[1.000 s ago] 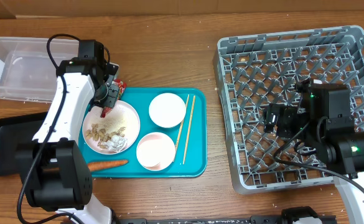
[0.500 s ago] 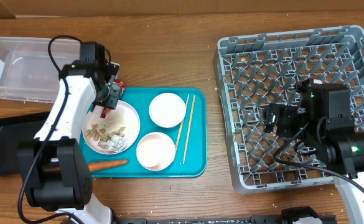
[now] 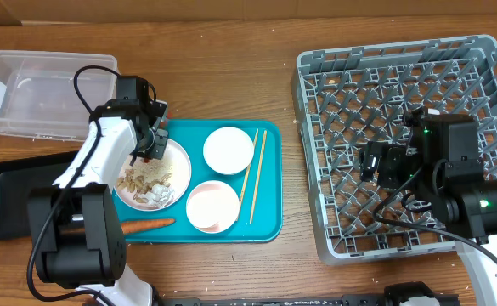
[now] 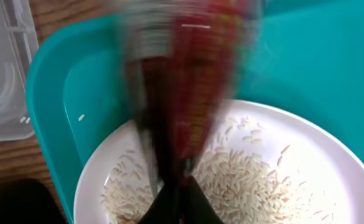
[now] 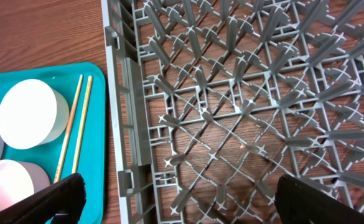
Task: Sort waste into correct bins and load items into the dishwasher
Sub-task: 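Lift the red wrapper with the left gripper and drop it into the clear bin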
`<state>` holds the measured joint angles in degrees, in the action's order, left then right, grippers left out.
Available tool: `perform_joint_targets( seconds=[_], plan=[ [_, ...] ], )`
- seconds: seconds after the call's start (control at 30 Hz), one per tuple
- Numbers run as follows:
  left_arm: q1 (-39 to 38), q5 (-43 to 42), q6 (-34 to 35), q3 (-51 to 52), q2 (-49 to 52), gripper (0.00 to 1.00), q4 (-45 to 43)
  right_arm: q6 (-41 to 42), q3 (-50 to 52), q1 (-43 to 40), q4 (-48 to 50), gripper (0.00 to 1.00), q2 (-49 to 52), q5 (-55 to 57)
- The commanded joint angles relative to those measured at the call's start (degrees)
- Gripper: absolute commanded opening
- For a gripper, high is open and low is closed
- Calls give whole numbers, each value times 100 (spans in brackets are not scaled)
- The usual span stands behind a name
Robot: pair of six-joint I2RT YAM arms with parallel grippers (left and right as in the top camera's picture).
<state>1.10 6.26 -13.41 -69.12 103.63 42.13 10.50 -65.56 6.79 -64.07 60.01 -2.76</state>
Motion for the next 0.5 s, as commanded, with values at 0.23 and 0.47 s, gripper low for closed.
perform_joint_targets(
  seconds=[0.23, 0.47],
  plan=[
    [-39, 33, 463, -424, -109, 4, 509, 2, -164, -11, 24, 100, -26, -28],
    [131, 170, 645, -1714, -549, 4, 1071, 2, -164, -11, 24, 100, -26, -28]
  ],
)
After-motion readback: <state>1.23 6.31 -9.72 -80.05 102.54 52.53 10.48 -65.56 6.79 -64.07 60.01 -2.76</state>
